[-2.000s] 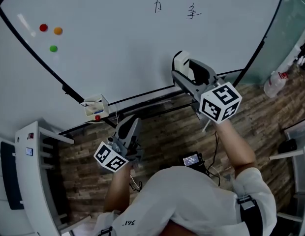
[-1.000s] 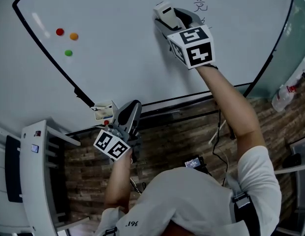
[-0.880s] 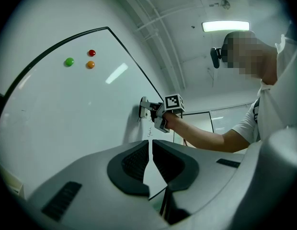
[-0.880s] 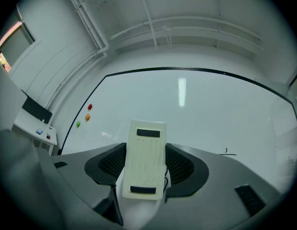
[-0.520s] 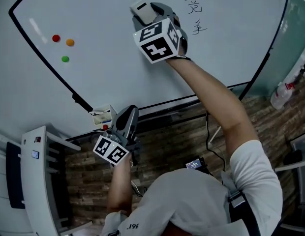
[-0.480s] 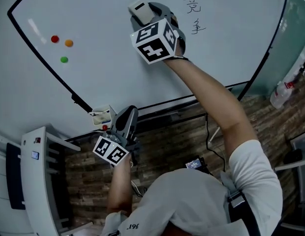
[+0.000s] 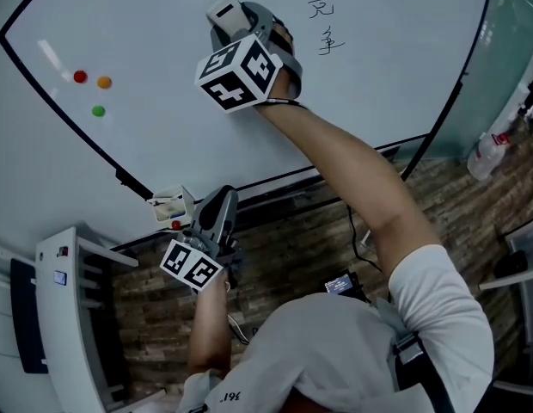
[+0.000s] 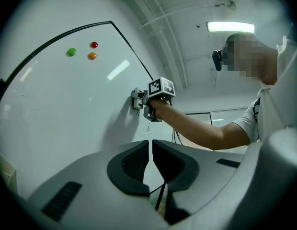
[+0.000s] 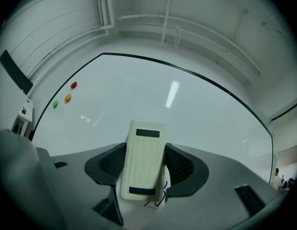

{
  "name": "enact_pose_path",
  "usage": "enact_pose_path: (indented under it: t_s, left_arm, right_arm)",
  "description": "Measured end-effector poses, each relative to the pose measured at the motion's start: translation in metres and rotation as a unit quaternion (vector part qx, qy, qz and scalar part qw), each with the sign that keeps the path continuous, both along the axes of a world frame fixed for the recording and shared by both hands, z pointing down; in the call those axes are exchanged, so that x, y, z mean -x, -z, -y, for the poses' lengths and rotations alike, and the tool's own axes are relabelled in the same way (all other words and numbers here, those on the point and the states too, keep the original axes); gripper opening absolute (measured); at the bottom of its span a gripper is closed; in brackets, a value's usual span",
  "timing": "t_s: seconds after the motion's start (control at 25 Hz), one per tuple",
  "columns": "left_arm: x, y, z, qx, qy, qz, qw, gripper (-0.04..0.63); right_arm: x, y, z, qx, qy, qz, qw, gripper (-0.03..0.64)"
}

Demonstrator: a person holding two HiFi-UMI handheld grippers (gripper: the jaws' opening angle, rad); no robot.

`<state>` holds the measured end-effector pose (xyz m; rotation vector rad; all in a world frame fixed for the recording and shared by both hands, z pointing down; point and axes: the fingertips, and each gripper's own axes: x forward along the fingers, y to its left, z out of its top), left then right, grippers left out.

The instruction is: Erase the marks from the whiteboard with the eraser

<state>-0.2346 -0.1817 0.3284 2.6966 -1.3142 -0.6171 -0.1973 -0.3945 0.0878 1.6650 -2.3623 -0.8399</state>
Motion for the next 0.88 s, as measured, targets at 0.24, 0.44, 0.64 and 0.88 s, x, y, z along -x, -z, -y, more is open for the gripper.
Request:
enact_pose_path:
  t_s: [0.24, 0.44, 0.64, 0.88]
  left_arm:
    - [-0.014, 0.003, 0.006, 0.000, -0.006, 0.002, 1.0000, 0.018]
    - [-0.030, 0.004, 0.012, 0.000, -0.013, 0.005, 0.9999, 0.018]
    - [-0.048, 0.005, 0.022, 0.003, -0.019, 0.007, 0.9998, 0.018]
    - [-0.078, 0.005, 0.036, 0.008, -0.036, 0.010, 0.9993, 0.019]
  right_arm:
    - [-0.025, 0.001, 0.010, 0.009, -0.010, 0.011, 1.000, 0.272]
    - [-0.048, 0.002, 0.016, 0.012, -0.008, 0.010, 1.000, 0.272]
    - [-0.084, 0.005, 0.026, 0.012, -0.023, 0.016, 1.000, 0.272]
    - [-0.133, 0.007, 0.039, 0.016, -0.037, 0.029, 0.999, 0.272]
